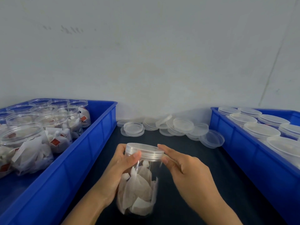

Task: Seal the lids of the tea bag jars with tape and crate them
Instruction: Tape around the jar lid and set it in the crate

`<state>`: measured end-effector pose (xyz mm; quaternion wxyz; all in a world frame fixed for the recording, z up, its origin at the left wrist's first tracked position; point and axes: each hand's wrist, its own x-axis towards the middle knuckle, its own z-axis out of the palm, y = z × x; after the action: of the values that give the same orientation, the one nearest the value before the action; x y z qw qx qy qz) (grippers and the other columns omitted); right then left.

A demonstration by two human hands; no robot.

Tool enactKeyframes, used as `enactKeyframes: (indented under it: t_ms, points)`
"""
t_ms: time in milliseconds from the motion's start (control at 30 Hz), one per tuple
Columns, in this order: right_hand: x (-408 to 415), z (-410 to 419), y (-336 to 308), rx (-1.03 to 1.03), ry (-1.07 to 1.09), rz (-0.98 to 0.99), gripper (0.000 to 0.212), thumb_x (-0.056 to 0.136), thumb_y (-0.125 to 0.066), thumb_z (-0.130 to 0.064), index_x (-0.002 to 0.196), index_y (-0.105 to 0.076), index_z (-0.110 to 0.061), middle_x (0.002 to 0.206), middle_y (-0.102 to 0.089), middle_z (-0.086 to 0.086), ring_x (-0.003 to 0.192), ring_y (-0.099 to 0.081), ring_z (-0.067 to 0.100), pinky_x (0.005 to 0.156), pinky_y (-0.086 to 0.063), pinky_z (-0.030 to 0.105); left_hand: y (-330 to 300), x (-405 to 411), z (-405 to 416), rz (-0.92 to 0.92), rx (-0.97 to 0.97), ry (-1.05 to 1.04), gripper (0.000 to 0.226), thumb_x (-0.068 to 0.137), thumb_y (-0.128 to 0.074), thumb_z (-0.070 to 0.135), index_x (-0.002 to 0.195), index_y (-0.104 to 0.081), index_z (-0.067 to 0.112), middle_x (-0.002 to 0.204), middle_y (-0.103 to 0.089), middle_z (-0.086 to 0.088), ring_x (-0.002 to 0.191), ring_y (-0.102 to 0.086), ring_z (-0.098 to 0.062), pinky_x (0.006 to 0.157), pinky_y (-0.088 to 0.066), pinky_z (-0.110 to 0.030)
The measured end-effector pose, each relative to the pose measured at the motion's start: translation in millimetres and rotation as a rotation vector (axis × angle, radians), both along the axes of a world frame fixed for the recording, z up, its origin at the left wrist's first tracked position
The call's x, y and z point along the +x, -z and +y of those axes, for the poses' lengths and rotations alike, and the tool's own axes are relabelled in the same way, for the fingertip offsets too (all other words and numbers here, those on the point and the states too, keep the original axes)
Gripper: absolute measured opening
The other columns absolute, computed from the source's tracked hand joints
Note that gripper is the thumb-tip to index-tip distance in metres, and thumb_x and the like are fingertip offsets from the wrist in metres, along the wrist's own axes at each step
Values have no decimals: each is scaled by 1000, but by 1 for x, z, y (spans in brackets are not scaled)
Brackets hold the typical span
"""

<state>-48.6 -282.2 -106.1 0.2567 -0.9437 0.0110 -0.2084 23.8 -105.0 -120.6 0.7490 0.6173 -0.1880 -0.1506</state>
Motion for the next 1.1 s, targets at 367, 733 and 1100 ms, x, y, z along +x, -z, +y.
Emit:
enactKeyframes:
  t_ms: [367,733,1100]
  points:
    - [-4,32,2,-193,149,-69,47,101,-26,-47,147,-22,-49,81,-48,-12,69,-46,5,54,-28,17,2,-16,-22,-424,435,-513,62,63,-43,80,116,-41,48,96,-58,26,84,-57,14,64,-37,-10]
    - [-14,15,-9,200,-11,170,51,90,-33,-66,140,-31,-55,120,-59,-22,107,-58,5,92,-44,25,-2,-4,-10,-186,178,-358,89,29,-85,66,103,-53,31,95,-69,19,85,-67,2,75,-48,-23]
    - [-4,-11,-11,98,-46,158,25,92,-38,-59,116,-42,-57,88,-62,-14,86,-58,4,80,-51,26,1,9,-1,-76,59,-72,106,24,-91,53,118,-57,17,103,-73,-1,98,-70,-18,77,-54,-28]
